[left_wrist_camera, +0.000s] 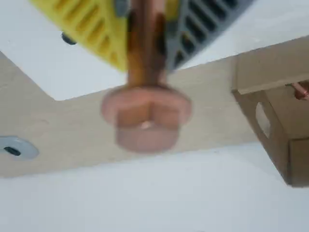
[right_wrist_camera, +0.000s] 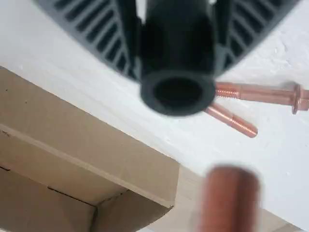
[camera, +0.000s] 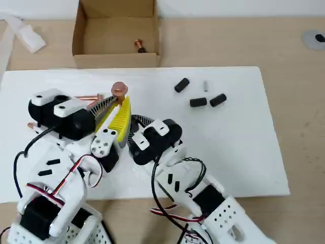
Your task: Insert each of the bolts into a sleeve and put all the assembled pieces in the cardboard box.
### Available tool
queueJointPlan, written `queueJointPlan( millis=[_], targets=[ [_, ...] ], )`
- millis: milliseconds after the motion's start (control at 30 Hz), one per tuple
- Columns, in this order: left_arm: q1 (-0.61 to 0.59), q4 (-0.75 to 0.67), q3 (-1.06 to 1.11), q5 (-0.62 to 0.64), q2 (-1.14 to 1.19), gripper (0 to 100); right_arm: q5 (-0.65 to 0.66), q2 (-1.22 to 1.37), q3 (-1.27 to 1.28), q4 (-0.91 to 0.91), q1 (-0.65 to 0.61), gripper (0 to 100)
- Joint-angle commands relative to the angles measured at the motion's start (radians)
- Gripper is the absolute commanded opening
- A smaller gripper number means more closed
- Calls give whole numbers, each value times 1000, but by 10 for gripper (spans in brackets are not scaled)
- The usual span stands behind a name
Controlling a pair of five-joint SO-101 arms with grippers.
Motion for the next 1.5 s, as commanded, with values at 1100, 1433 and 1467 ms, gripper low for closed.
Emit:
queueJointPlan(
  millis=[1100,1433,1467],
  targets=[
    [15,5,-23,110,-4,7,3,-27,27,-100,47,9],
    [23,9,-20,114,2,7,3,-27,27,-100,47,9],
    [23,17,-20,114,2,7,3,-27,27,-100,47,9]
  ],
)
